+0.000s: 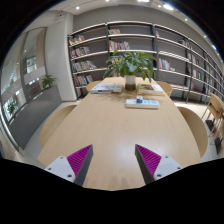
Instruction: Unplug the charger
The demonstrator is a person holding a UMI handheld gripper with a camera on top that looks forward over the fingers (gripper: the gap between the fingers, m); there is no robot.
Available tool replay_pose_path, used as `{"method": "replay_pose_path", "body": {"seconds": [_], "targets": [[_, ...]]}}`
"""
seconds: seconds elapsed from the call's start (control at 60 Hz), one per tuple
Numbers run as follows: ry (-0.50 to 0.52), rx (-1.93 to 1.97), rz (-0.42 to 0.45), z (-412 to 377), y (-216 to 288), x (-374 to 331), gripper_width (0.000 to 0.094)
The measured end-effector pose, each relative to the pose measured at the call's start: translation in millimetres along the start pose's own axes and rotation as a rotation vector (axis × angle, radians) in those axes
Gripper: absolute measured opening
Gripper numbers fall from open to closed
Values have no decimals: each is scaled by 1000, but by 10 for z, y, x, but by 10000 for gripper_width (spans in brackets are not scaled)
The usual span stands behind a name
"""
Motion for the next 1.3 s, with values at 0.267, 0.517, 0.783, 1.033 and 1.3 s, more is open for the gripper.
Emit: {"method": "replay_pose_path", "body": {"seconds": [0.267, 0.517, 0.783, 1.033, 1.3], "targets": [[-117, 31, -30, 1061, 581, 1183, 847], [-116, 27, -11, 1586, 1329, 2291, 841], [-160, 23, 3, 1784, 1602, 2935, 423], [-203, 111, 46, 1724, 1599, 2963, 178], [-224, 148, 208, 1831, 2536, 2370, 75]]}}
Point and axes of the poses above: the point between the fingertips, and its own axes, seen from behind it with the camera up: z to the right, y up, x forward, the way the camera looks, the point moved 10 cm from there along -x, backward, against the way the camera looks, and after that the axes turned 6 degrees about y, right-handed, at the moved point
